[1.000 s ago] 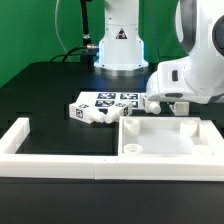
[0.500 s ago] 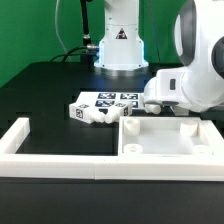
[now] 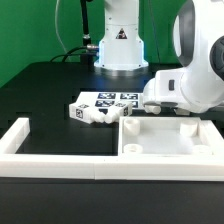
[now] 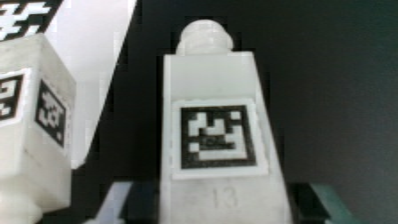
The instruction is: Assemble one leg
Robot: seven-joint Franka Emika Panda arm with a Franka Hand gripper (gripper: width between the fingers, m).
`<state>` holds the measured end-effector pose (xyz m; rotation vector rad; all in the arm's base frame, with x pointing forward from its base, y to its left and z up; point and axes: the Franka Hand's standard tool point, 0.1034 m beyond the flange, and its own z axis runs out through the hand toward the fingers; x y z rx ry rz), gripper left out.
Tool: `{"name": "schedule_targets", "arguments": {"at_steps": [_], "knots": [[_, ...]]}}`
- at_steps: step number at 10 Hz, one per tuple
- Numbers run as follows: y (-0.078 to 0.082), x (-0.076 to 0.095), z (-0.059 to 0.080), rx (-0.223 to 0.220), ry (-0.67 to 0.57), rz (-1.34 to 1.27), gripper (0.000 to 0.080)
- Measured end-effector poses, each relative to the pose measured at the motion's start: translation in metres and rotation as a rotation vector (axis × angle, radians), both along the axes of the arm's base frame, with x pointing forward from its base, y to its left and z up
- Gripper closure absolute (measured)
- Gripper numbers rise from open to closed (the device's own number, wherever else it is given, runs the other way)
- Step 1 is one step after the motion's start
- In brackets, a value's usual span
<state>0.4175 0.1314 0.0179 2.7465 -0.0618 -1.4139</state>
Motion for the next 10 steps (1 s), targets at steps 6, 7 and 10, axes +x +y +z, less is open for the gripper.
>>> {"name": "schedule_targets", "arguments": {"at_steps": [6, 7, 10], "knots": [[-0.003, 0.080, 0.082, 0.042, -0.170, -0.023, 0.0514], [-0.003, 0.080, 0.080, 0.043, -0.180, -0.024, 0.0514], [-0.015, 0.096, 0.057, 0.059, -0.274, -0.045, 0.0514]]}}
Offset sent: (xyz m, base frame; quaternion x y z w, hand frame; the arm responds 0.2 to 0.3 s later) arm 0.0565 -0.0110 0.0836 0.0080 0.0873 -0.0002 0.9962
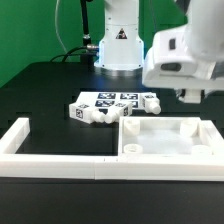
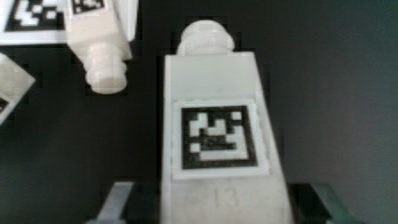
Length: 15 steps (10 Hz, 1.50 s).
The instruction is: Assemble one leg
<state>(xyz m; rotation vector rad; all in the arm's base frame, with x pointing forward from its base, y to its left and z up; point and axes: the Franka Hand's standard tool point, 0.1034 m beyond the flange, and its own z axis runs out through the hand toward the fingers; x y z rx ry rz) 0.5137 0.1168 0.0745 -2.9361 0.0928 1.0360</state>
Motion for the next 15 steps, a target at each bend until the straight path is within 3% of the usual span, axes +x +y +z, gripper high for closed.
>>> {"name": "schedule_targets", "arguments": {"at_steps": [1, 2, 4, 6, 8, 12, 13, 15], "knots": [[-0.005, 0.032, 0.022, 0.025, -0.071, 0.000, 0.0514], [-0.010, 0.058, 0.033, 0.042, -0.161, -0.002, 0.0514], [-0.006, 0.081, 0.059, 0.021, -0.317, 0.004, 0.0514], [-0.007, 0.082, 0.050, 0.022, -0.437, -0.008, 0.0514], [-0.005, 0.086, 0.051, 0.025, -0.556, -0.014, 0.0514], [-0.013, 0.144, 0.071, 0.051, -0.805, 0.001, 0.0514], [-0.012, 0.147, 0.070, 0.047, -0.890, -0.002, 0.0514], [-0.013, 0.146, 0.066, 0.042, -0.948, -0.003, 0.0514]]}}
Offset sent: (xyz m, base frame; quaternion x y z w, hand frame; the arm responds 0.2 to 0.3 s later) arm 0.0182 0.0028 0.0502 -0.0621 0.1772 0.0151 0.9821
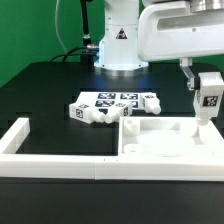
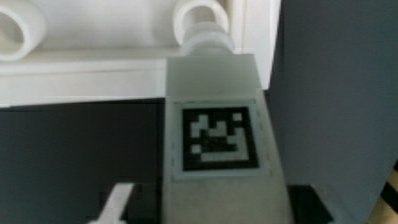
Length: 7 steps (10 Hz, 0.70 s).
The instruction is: Assemble one leg
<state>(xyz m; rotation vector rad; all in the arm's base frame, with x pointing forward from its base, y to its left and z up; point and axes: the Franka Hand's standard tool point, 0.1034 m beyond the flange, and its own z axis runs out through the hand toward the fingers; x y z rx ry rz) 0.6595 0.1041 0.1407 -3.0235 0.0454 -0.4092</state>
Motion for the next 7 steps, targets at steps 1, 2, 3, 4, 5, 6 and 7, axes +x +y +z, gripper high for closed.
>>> {"name": "schedule_targets", "arguments": {"at_steps": [1, 2, 3, 4, 5, 6, 7], "knots": [[-0.002, 0.001, -0.002, -0.004, -0.019, 0.005, 0.0514], [-0.008, -0.002, -0.015, -0.018, -0.099, 0.011, 0.0514], [-0.012, -0.008, -0.024, -0.026, -0.112, 0.015, 0.0512], [-0.013, -0.006, -0.023, -0.028, -0.124, 0.016, 0.0512], [-0.011, -0.007, -0.023, -0.026, -0.127, 0.014, 0.0512], [-0.007, -0.009, -0.025, -0.024, -0.124, 0.016, 0.0512], [-0.003, -0.011, -0.026, -0.024, -0.124, 0.021, 0.0512]]}}
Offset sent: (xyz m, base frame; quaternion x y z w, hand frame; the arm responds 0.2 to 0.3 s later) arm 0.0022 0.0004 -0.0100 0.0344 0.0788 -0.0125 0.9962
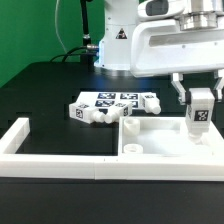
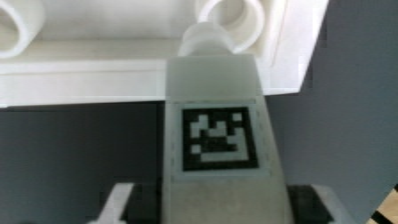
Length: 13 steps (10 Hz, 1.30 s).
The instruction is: Assemble one leg
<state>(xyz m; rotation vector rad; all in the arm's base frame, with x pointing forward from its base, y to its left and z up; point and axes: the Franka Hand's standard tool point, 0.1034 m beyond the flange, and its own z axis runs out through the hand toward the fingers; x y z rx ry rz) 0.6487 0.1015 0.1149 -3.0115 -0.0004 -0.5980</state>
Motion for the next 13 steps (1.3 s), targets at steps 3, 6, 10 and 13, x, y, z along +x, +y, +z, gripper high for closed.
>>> {"name": "schedule_targets", "arguments": {"at_steps": [3, 6, 10, 13], "knots": [[0.003, -0.001, -0.011, -0.008, -0.024, 0.010, 0.0512], [0.005, 0.003, -0.014, -0.009, -0.044, 0.014, 0.0512], [0.010, 0.000, -0.026, -0.013, -0.052, 0.020, 0.0512], [0.010, -0.001, -0.026, -0.014, -0.109, 0.016, 0.0512]]}}
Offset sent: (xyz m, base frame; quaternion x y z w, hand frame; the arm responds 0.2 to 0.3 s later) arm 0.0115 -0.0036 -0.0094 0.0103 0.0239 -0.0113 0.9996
